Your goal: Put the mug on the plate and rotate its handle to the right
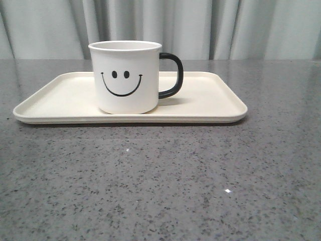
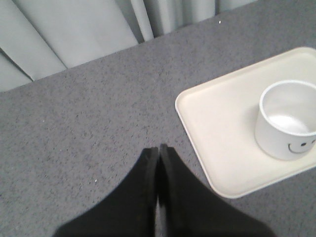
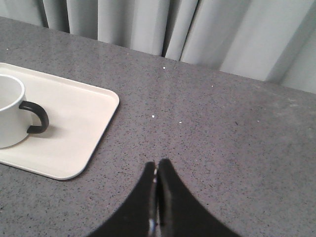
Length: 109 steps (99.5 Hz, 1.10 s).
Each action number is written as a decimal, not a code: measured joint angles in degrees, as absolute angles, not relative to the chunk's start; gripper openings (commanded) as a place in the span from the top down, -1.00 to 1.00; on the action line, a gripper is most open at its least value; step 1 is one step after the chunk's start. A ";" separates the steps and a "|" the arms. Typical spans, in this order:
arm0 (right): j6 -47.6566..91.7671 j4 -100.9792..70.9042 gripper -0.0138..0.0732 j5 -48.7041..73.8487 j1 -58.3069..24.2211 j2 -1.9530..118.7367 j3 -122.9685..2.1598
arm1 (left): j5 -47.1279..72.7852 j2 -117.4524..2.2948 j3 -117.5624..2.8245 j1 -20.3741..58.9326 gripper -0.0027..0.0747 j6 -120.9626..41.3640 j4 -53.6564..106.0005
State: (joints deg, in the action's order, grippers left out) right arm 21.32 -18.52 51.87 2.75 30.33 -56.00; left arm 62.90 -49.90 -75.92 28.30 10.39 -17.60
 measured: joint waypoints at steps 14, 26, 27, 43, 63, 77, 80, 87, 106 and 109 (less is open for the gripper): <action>21.32 -18.52 0.96 51.87 2.75 30.33 -56.00 | 47.53 -41.76 -65.59 22.56 0.98 10.39 -13.63; 21.32 -18.52 0.96 51.87 2.75 30.33 -56.00 | 32.90 -31.34 -50.08 18.36 0.98 10.39 -11.63; 21.32 -18.52 0.96 51.87 2.75 30.33 -56.00 | 32.06 -30.07 -49.17 18.18 0.98 10.39 -11.63; 21.29 -18.52 0.96 51.87 2.75 30.33 -56.00 | 17.10 -16.33 -29.27 15.24 0.98 10.43 -11.14; 21.29 -18.52 0.96 51.87 2.75 30.33 -56.00 | 8.64 -3.95 -13.66 12.02 0.98 10.43 -11.14; 21.29 -18.52 0.96 51.87 2.75 30.33 -56.00 | 7.67 0.00 -8.06 10.21 0.98 10.43 -11.14; 21.29 -18.52 0.96 51.87 2.75 30.33 -56.00 | 7.39 0.23 -7.03 9.93 0.98 10.43 -11.14; 21.29 -18.52 0.96 51.87 2.75 30.33 -56.00 | 6.64 0.23 -5.06 9.18 0.98 10.43 -11.14; 21.29 -18.52 0.96 51.87 2.75 30.33 -56.00 | 1.61 0.23 0.09 8.41 0.98 10.43 -11.14; 21.29 -18.52 0.96 51.87 2.75 30.33 -56.00 | 1.29 0.23 0.09 8.41 0.98 10.43 -11.14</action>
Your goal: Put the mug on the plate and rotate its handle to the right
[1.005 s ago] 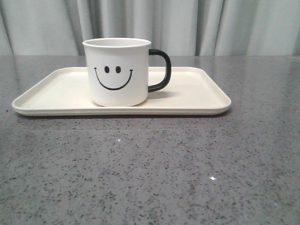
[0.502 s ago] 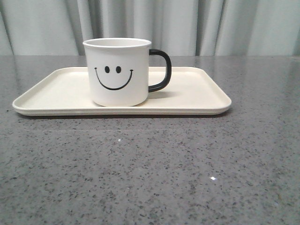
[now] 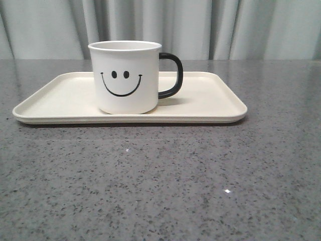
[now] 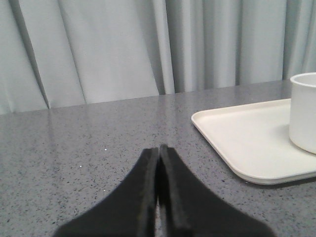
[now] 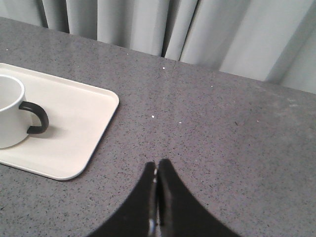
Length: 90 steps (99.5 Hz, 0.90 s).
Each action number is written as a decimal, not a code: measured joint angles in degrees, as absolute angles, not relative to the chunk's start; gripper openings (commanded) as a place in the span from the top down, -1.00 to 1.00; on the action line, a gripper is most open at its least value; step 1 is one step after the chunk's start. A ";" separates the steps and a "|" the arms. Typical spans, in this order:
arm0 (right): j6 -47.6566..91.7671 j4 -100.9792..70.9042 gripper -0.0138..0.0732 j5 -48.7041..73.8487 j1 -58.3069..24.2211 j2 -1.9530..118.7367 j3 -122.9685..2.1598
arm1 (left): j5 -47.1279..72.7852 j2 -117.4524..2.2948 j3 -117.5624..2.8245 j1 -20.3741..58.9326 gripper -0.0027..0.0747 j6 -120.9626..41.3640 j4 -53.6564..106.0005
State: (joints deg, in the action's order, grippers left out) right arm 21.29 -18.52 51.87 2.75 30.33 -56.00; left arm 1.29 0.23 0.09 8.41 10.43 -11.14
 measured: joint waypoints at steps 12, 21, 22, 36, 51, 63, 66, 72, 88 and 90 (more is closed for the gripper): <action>21.29 -18.52 0.96 51.96 2.75 30.33 -56.00 | -1.01 0.23 0.09 8.41 0.98 10.43 -11.14; 21.29 -18.52 0.96 51.96 2.75 30.33 -56.00 | -1.27 0.23 0.09 8.37 0.98 10.43 -11.35; 21.29 -18.52 0.96 51.96 2.75 30.33 -56.00 | -1.27 0.23 0.09 8.26 0.98 10.43 -11.35; 21.29 -18.52 0.96 51.96 2.75 30.33 -56.00 | -1.51 0.23 0.09 8.28 0.98 10.43 -11.35; 21.19 -18.52 0.96 51.96 2.75 30.33 -56.00 | -1.50 0.23 0.09 8.28 0.98 10.43 -11.35; 21.19 -18.52 0.96 51.96 2.75 30.33 -56.00 | -1.50 0.23 0.09 8.28 0.98 10.43 -11.35; 21.19 -18.52 0.96 51.96 2.75 30.33 -56.00 | -1.50 0.23 0.09 8.28 0.98 10.43 -11.35; 21.19 -18.52 0.96 51.96 2.75 30.33 -56.00 | -1.50 0.23 0.09 8.28 0.98 10.43 -11.35; 21.19 -18.52 0.96 51.96 2.75 30.33 -56.00 | -1.50 0.23 0.09 8.28 0.98 10.43 -11.35; 21.19 -18.52 0.96 51.96 2.75 30.33 -56.00 | -1.50 0.23 0.09 8.28 0.98 10.43 -11.35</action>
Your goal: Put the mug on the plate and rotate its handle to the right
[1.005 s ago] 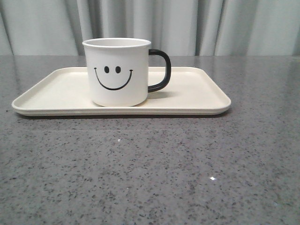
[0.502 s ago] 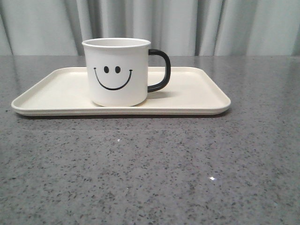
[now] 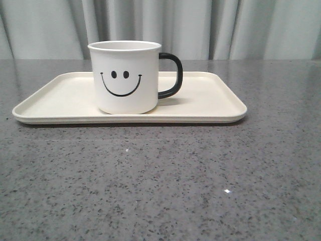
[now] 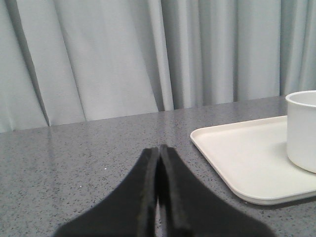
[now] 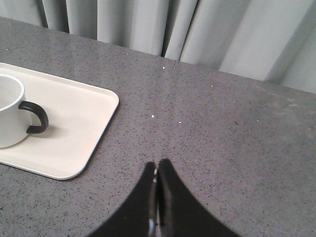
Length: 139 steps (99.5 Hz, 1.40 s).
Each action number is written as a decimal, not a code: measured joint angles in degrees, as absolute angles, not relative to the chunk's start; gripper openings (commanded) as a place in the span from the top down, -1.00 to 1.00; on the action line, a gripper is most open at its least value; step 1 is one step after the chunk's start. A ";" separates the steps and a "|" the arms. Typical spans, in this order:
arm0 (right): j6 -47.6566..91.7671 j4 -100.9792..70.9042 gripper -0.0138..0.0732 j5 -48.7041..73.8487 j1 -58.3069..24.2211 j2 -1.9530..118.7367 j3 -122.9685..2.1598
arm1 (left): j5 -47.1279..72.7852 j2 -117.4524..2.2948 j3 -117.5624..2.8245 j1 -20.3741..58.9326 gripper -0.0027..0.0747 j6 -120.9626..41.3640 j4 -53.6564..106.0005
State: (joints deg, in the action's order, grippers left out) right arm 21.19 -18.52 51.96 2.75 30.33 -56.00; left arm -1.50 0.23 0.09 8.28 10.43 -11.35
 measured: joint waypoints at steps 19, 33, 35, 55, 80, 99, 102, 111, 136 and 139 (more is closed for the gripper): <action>21.19 -18.52 0.96 51.96 2.75 30.09 -56.00 | -1.53 0.23 0.09 8.28 0.98 10.43 -11.35; 21.19 -18.52 0.96 51.54 2.75 27.23 -54.20 | -1.53 0.23 0.09 8.28 0.98 10.43 -11.35; 21.19 -18.52 0.96 51.22 2.63 26.51 -53.82 | -1.53 0.23 0.09 8.28 0.98 10.43 -11.35; 21.19 -18.29 0.96 44.71 -1.93 16.67 -43.07 | -1.53 0.23 0.09 8.28 0.98 10.43 -11.35; 21.19 -16.75 0.96 33.85 -4.79 4.56 -22.32 | -1.53 0.23 0.09 8.28 0.98 10.43 -11.35; 21.19 -18.42 0.96 23.60 -4.85 -0.46 -10.15 | -1.53 0.23 0.09 8.28 0.98 10.43 -11.35; 21.19 -19.21 0.96 21.55 -4.85 -0.58 -8.75 | -1.53 0.23 0.09 8.28 0.98 10.43 -11.35; 21.19 -21.36 0.96 16.78 -4.85 -0.67 -4.67 | -1.62 0.23 0.09 8.28 0.98 10.43 -11.35; 21.19 -22.80 0.96 8.30 -4.85 -0.67 1.47 | -1.62 0.23 0.09 8.28 0.98 10.43 -11.35; 21.19 -22.84 0.96 8.03 -4.85 -0.67 1.47 | -1.62 0.23 0.09 8.28 0.98 10.43 -11.35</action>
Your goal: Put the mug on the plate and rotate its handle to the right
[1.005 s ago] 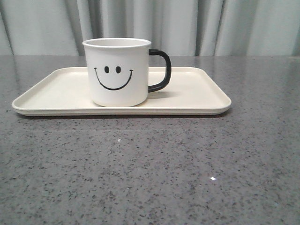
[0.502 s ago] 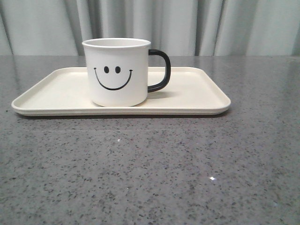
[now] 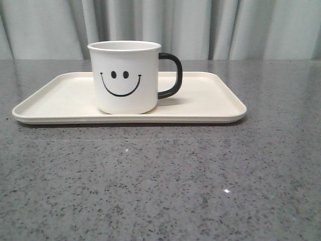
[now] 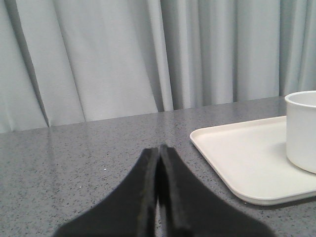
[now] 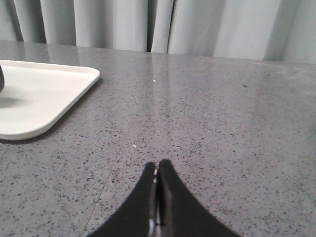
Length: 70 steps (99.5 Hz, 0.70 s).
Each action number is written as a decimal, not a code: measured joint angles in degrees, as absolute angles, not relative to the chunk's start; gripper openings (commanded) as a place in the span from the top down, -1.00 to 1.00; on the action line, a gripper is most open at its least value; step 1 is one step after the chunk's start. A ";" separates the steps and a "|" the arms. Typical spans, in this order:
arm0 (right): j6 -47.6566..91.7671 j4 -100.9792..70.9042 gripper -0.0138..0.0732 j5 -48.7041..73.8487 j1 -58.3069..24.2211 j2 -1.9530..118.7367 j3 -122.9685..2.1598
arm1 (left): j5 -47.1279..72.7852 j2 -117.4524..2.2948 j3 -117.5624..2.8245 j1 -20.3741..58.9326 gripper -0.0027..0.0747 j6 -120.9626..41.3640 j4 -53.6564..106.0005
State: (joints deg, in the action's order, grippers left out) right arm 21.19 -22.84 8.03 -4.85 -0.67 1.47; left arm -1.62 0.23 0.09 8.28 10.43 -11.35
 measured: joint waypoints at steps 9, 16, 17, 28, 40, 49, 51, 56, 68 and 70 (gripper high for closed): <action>21.19 -22.97 0.96 7.81 -4.85 -0.67 1.51 | -1.62 0.23 0.09 8.28 0.98 10.43 -11.35; 21.19 -22.97 0.96 7.47 -4.85 -0.67 1.51 | -1.62 0.23 0.09 8.28 0.98 10.43 -11.35; 21.19 -23.06 0.96 7.34 -4.85 -0.67 1.51 | -1.62 0.23 0.09 8.28 0.98 10.43 -11.35; 21.19 -23.06 0.96 7.11 -4.85 -0.67 1.51 | -1.62 0.23 0.09 8.28 0.98 10.43 -11.35; 21.19 -23.06 0.96 6.57 -4.85 -0.67 1.61 | -1.62 0.23 0.09 8.28 0.98 10.43 -11.35; 21.19 -23.06 0.96 6.04 -4.85 -0.67 1.61 | -1.62 0.23 0.09 8.28 0.98 10.43 -11.35; 21.19 -23.06 0.96 5.99 -4.85 -0.67 1.61 | -1.62 0.23 0.09 8.28 0.98 10.43 -11.35; 21.19 -23.06 0.96 5.73 -4.85 -0.67 1.61 | -1.62 0.23 0.09 8.28 0.98 10.43 -11.35; 21.19 -23.06 0.96 5.35 -4.85 -0.67 1.61 | -1.62 0.23 0.09 8.28 0.98 10.43 -11.35; 21.19 -23.06 0.96 5.35 -4.85 -0.67 1.61 | -1.62 0.23 0.09 8.28 0.98 10.43 -11.35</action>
State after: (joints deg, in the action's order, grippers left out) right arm 21.19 -23.06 5.35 -4.85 -0.67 1.61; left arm -1.62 0.23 0.09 8.28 10.43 -11.35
